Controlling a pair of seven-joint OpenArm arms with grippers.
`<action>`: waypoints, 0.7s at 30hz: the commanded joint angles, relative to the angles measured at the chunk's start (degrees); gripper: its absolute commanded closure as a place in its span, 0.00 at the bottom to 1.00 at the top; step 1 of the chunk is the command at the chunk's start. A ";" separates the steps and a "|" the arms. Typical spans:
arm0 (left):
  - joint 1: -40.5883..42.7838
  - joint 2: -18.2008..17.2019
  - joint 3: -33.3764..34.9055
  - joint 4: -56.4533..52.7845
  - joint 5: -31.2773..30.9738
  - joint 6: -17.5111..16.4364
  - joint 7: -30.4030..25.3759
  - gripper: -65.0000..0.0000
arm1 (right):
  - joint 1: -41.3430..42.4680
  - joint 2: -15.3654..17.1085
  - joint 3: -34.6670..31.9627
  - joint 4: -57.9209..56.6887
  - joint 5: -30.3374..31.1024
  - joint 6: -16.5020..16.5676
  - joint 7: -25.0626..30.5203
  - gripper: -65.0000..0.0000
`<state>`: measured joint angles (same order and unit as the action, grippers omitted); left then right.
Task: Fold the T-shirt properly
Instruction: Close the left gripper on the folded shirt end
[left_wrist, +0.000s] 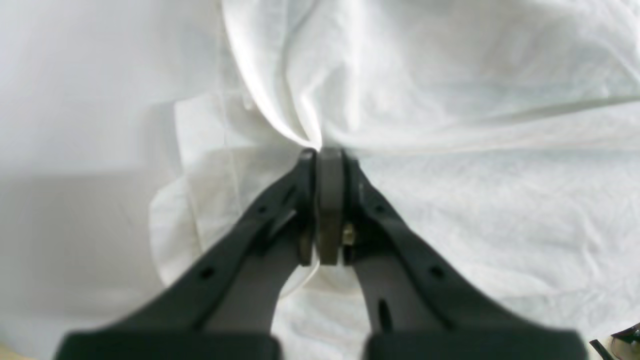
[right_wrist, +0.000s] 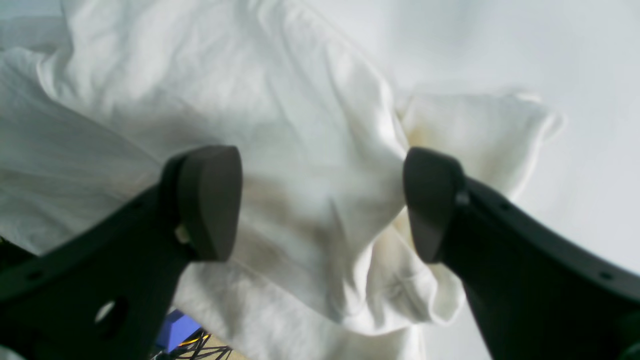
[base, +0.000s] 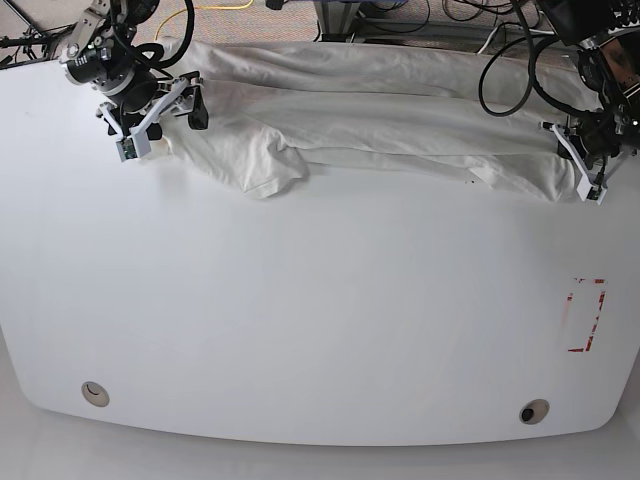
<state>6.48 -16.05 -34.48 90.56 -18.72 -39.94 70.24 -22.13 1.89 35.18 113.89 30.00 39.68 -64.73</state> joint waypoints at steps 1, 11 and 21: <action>-0.63 -1.04 -0.38 1.26 -0.58 -0.06 -0.65 1.00 | 0.02 0.44 0.21 0.80 0.81 0.32 1.04 0.26; -0.55 -0.96 -0.38 7.33 -0.58 -0.06 -0.48 1.00 | 0.72 0.53 0.21 -5.62 0.37 0.32 2.88 0.26; -0.02 -0.96 -0.38 11.99 -0.58 -0.06 -0.39 1.00 | 0.90 0.88 0.12 -12.83 0.29 0.32 7.45 0.26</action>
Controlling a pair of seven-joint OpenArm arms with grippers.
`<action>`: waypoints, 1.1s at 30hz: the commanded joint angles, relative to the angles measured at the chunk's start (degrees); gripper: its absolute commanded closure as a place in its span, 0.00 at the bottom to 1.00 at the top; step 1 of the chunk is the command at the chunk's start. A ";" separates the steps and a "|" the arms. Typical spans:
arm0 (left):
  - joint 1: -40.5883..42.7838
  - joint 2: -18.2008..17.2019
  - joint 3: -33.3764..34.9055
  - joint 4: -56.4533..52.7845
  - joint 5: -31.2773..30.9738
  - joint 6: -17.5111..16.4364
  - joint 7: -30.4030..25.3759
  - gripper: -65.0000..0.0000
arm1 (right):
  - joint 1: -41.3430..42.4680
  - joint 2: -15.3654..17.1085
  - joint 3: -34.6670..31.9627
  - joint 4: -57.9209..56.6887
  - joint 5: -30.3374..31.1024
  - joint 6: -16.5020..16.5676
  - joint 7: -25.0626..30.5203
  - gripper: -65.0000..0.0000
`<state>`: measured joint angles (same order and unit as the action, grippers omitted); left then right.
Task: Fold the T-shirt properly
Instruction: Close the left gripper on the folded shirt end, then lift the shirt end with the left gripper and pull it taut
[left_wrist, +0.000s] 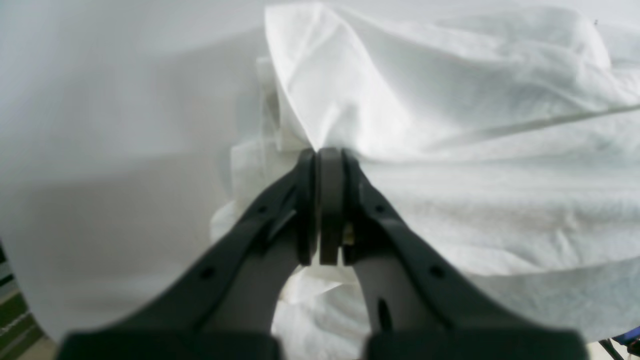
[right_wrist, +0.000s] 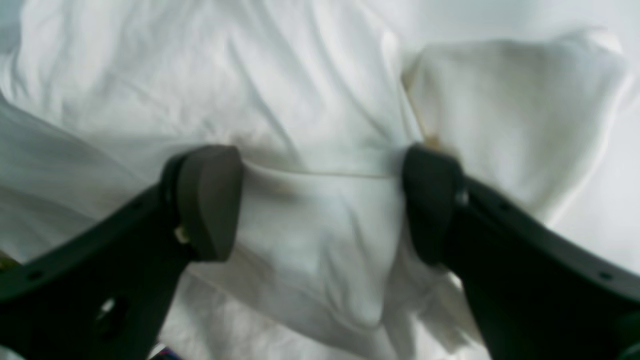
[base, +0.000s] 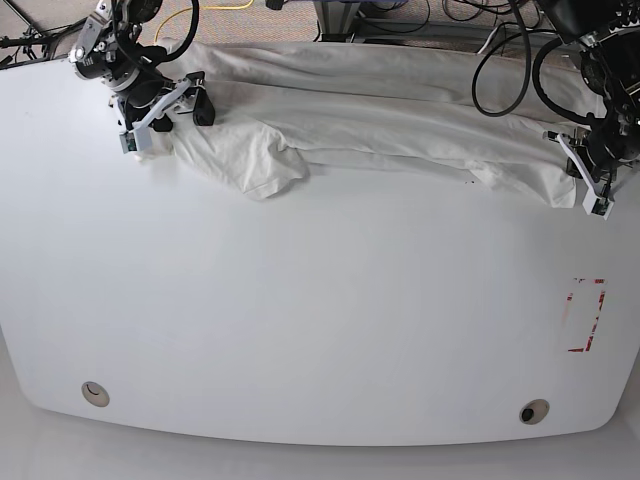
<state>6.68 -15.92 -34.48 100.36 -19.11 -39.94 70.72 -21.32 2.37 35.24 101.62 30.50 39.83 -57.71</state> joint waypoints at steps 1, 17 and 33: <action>0.05 -1.09 -0.38 2.63 -0.18 -0.06 -0.87 1.00 | 0.00 0.40 0.05 -0.92 -0.30 0.17 0.88 0.26; 1.19 -1.26 -2.05 10.11 -0.27 -0.06 9.28 1.00 | 0.09 0.05 0.05 -4.00 -5.40 0.17 4.92 0.26; 8.84 -2.93 -6.44 10.11 -0.09 -0.06 9.28 1.00 | 0.09 0.05 0.05 -3.91 -5.40 0.17 4.92 0.26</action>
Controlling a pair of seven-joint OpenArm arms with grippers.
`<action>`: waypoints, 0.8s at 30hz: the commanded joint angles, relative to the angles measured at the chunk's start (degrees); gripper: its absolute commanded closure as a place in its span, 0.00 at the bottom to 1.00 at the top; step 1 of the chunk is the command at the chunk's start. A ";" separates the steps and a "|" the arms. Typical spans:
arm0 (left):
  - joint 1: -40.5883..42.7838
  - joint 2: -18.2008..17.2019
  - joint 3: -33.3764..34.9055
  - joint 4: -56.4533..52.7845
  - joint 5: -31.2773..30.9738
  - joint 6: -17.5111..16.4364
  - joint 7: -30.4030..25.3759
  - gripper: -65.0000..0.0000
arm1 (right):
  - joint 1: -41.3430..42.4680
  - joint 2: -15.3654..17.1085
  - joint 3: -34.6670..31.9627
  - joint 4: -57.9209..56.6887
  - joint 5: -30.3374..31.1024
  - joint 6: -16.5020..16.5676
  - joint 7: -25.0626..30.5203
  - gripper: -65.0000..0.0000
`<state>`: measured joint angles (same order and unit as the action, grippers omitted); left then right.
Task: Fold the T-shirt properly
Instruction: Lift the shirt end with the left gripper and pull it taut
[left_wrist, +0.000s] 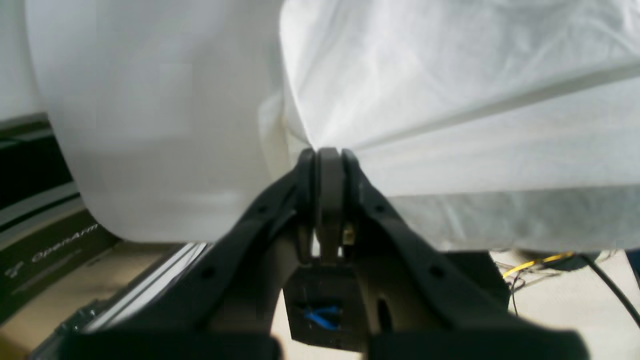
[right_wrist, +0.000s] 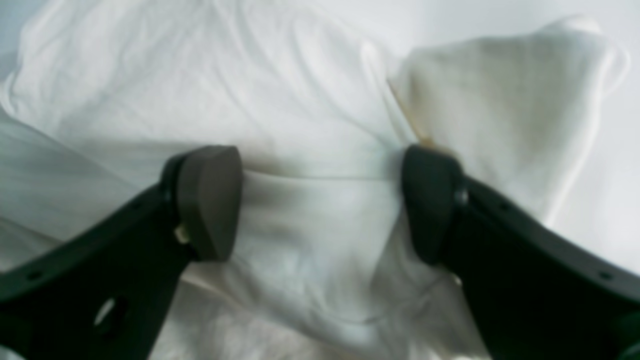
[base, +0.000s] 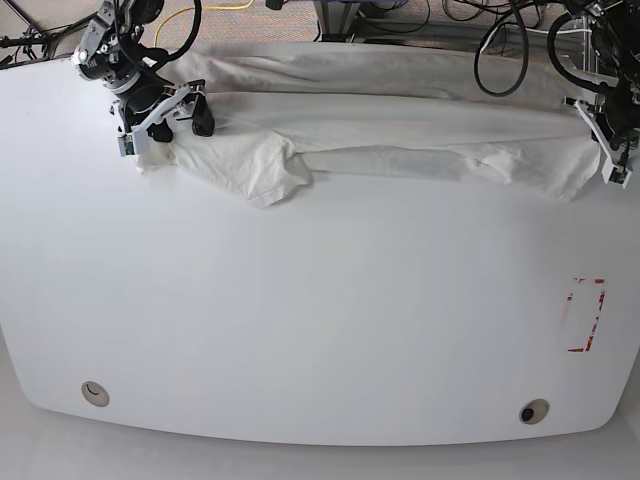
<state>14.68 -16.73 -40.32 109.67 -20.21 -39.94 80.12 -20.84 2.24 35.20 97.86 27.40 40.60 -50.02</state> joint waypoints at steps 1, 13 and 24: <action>1.28 -2.30 -0.61 0.79 1.00 -0.06 -0.12 1.00 | -0.39 0.18 0.10 -0.15 -2.30 -0.60 -2.77 0.26; 6.82 -2.57 -0.61 0.71 1.17 -0.06 -1.22 1.00 | -0.57 0.18 0.10 -0.15 -2.30 -0.60 -2.77 0.26; 10.25 -3.71 -0.70 0.71 1.17 -0.06 -1.22 1.00 | -0.65 0.09 0.10 -0.15 -2.30 -0.60 -2.77 0.26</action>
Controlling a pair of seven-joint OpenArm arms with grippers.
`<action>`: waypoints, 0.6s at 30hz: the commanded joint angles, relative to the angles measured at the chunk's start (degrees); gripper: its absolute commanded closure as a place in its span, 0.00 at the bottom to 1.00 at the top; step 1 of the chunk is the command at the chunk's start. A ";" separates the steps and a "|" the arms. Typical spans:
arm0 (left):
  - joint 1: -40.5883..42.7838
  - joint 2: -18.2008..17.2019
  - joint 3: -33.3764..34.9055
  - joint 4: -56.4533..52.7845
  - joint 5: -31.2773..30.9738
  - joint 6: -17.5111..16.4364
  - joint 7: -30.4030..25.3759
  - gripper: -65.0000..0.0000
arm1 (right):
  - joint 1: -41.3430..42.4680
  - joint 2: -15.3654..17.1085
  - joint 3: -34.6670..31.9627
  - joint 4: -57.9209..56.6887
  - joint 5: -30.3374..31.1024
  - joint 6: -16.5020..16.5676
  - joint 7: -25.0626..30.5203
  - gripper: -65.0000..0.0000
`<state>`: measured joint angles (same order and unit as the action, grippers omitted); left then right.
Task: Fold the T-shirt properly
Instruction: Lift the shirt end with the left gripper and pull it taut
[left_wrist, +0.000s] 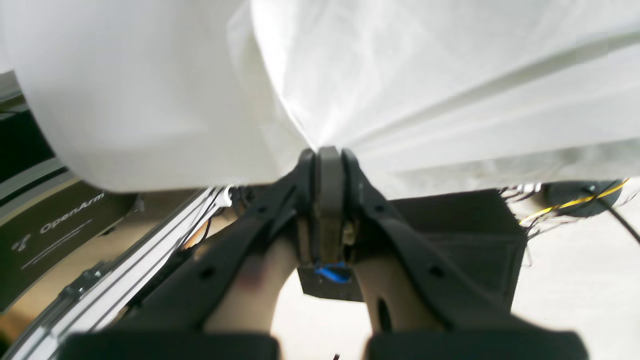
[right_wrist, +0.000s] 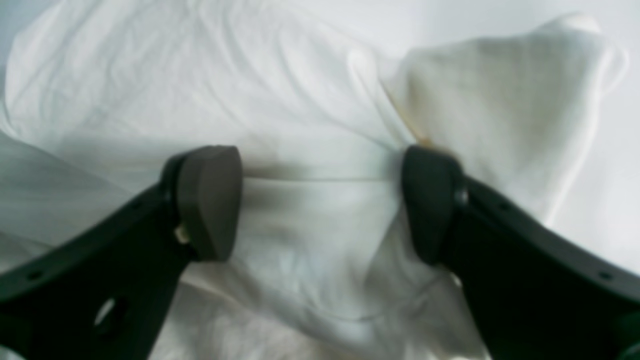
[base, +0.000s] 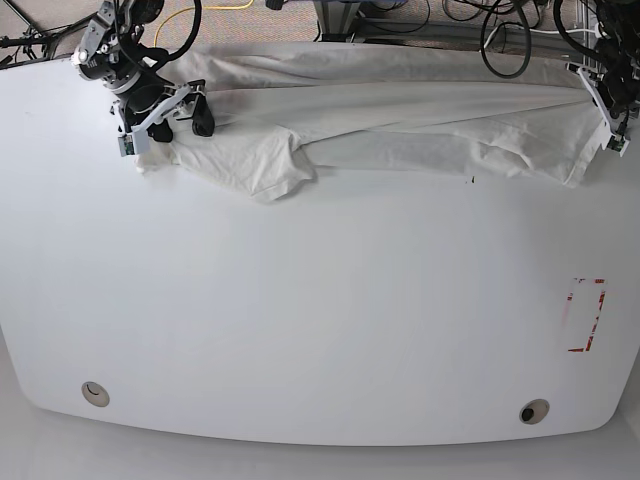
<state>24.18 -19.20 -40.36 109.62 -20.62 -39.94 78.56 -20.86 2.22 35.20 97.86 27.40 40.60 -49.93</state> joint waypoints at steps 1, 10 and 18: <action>1.18 -1.24 -0.74 0.75 1.59 -0.06 0.34 1.00 | -0.63 0.11 0.10 -0.15 -2.30 -0.60 -2.86 0.26; 3.38 -1.33 -1.80 0.75 1.68 -0.06 0.25 1.00 | -0.46 0.11 0.10 0.03 -2.30 -0.60 -2.86 0.26; 3.64 -1.33 -2.15 0.75 1.50 -0.06 0.25 0.59 | -0.37 0.11 0.10 0.03 -2.30 -0.60 -2.86 0.26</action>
<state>27.64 -19.49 -41.95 109.60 -19.35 -39.94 78.61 -20.84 2.22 35.20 97.89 27.40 40.60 -49.93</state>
